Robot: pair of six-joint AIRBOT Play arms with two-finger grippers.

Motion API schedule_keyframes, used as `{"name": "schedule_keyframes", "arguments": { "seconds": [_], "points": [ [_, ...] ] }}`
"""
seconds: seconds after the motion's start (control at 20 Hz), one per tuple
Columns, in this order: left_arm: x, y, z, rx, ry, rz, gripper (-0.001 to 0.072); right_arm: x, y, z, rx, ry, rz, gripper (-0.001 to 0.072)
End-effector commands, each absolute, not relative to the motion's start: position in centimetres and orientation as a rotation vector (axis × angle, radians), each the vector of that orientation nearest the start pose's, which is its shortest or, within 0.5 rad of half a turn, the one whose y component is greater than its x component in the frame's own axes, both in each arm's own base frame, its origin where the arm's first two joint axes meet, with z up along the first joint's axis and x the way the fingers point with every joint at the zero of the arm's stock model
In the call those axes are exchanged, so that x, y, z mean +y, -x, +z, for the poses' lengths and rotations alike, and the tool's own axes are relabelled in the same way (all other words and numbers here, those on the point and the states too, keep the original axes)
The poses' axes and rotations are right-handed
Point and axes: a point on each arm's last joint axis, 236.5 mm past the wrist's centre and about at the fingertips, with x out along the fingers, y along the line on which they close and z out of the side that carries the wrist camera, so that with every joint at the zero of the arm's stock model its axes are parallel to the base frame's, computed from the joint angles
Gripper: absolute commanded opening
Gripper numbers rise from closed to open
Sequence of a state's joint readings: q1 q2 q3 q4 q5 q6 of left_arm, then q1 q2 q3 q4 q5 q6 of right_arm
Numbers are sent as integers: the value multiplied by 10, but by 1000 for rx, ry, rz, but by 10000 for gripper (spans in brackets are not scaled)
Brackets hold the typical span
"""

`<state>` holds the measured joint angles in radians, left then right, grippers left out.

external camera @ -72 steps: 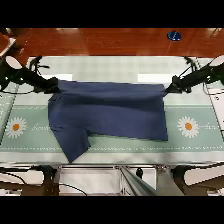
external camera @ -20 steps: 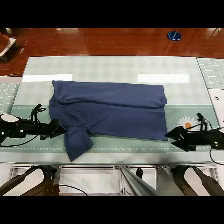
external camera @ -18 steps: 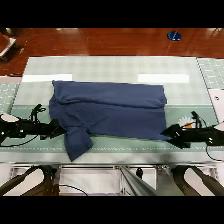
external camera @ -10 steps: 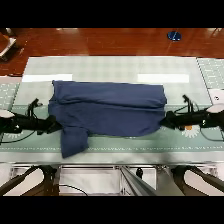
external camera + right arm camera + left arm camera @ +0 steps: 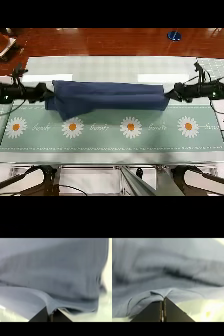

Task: Fold the shirts.

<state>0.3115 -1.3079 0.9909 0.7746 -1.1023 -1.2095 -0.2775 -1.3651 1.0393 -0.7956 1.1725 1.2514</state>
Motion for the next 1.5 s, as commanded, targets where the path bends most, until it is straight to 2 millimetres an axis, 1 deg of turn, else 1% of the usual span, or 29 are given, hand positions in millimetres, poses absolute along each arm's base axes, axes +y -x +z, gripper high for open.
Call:
{"name": "schedule_keyframes", "arguments": {
  "seconds": [0.0, 0.1, 0.15, 0.25, 0.3, 0.35, 0.4, 0.45, 0.5, 0.55, 0.6, 0.65, 0.7, 0.75, 0.8, 0.85, 0.9, 0.95, 1.0, 1.05, 1.15, 1.25, 1.3, 1.4, 1.45],
  "points": [
    [-38, -450, 5, 1113, 689, -292, 25, 42, -428, -9, 1193, -732, 322, 30],
    [-50, -469, -10, 1178, 712, -323, 25, 40, -441, -22, 1208, -761, 321, 30],
    [-55, -473, -19, 1217, 719, -343, 25, 40, -446, -30, 1216, -773, 320, 30],
    [-65, -474, -39, 1298, 726, -388, 25, 42, -454, -43, 1228, -805, 330, 32],
    [-66, -476, -48, 1321, 742, -382, 61, 42, -461, -48, 1215, -835, 322, 196],
    [-65, -479, -54, 1332, 763, -367, 393, 42, -466, -53, 1204, -859, 312, 531],
    [-62, -482, -52, 1333, 765, -368, 695, 40, -469, -54, 1193, -861, 310, 624],
    [-51, -485, -47, 1328, 748, -349, 701, 34, -470, -49, 1187, -851, 310, 624],
    [-31, -483, -39, 1347, 711, -304, 701, 27, -469, -40, 1191, -843, 326, 624],
    [-3, -475, -34, 1385, 649, -234, 701, 15, -465, -28, 1196, -832, 340, 624],
    [33, -462, -28, 1426, 576, -127, 701, 0, -459, -17, 1208, -829, 345, 624],
    [65, -449, -20, 1436, 515, -31, 701, -16, -450, -10, 1213, -834, 336, 624],
    [92, -438, -9, 1418, 469, 46, 701, -32, -441, -9, 1225, -835, 307, 624],
    [107, -433, 2, 1377, 460, 89, 701, -46, -431, -16, 1246, -837, 255, 624],
    [114, -432, 15, 1299, 476, 112, 701, -55, -424, -26, 1261, -848, 206, 624],
    [108, -433, 23, 1215, 514, 116, 700, -54, -418, -39, 1272, -870, 179, 624],
    [88, -431, 31, 1129, 546, 82, 701, -47, -413, -52, 1283, -902, 168, 624],
    [66, -427, 35, 1059, 560, 41, 700, -36, -412, -64, 1285, -932, 164, 624],
    [40, -418, 37, 1004, 561, -2, 700, -22, -413, -71, 1284, -946, 187, 624],
    [20, -408, 36, 978, 552, -31, 700, -7, -414, -76, 1295, -942, 228, 624],
    [-20, -384, 31, 989, 538, -86, 700, 17, -416, -86, 1327, -893, 281, 621],
    [-52, -375, 30, 1012, 504, -157, 700, 38, -417, -96, 1366, -865, 317, 614],
    [-66, -375, 29, 1016, 486, -187, 700, 48, -418, -98, 1381, -866, 325, 612],
    [-93, -382, 28, 995, 462, -238, 699, 65, -420, -98, 1413, -868, 325, 567],
    [-109, -385, 29, 989, 479, -268, 698, 72, -420, -94, 1423, -857, 342, 376]
  ]
}}
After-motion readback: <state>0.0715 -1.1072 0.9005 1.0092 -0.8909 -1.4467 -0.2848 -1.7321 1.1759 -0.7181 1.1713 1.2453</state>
